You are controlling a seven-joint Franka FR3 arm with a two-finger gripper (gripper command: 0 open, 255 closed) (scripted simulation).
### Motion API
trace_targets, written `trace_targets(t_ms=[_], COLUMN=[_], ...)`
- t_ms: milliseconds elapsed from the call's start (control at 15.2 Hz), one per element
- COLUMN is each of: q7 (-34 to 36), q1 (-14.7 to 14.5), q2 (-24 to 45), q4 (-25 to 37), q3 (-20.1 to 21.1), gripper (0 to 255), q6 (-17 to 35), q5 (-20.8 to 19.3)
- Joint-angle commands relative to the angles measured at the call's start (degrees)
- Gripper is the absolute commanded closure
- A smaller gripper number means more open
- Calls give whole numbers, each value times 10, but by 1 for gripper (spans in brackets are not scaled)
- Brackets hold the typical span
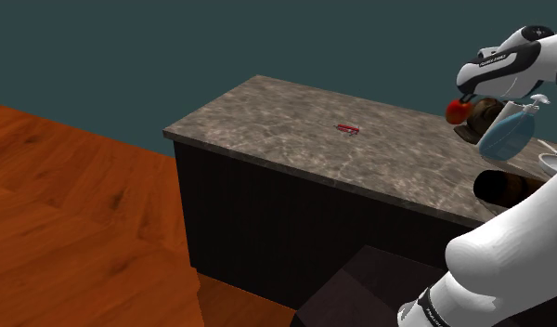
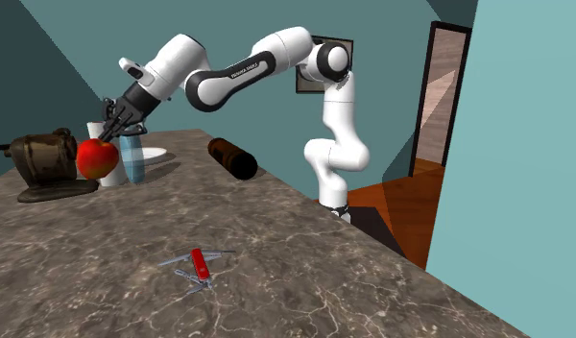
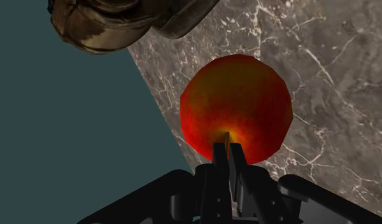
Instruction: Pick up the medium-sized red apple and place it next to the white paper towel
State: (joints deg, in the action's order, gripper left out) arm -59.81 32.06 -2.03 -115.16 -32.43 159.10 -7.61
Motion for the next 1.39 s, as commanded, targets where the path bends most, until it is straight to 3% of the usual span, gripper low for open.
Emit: trace_targets(t_ms=[0,924,1320], q7=[2,-29,-31], q1=[0,5,6], q2=[4,51,54], q4=[-13,-77,-80], q3=[0,0,1], gripper=[255,255,255], q6=[16,122,127], q5=[0,49,53])
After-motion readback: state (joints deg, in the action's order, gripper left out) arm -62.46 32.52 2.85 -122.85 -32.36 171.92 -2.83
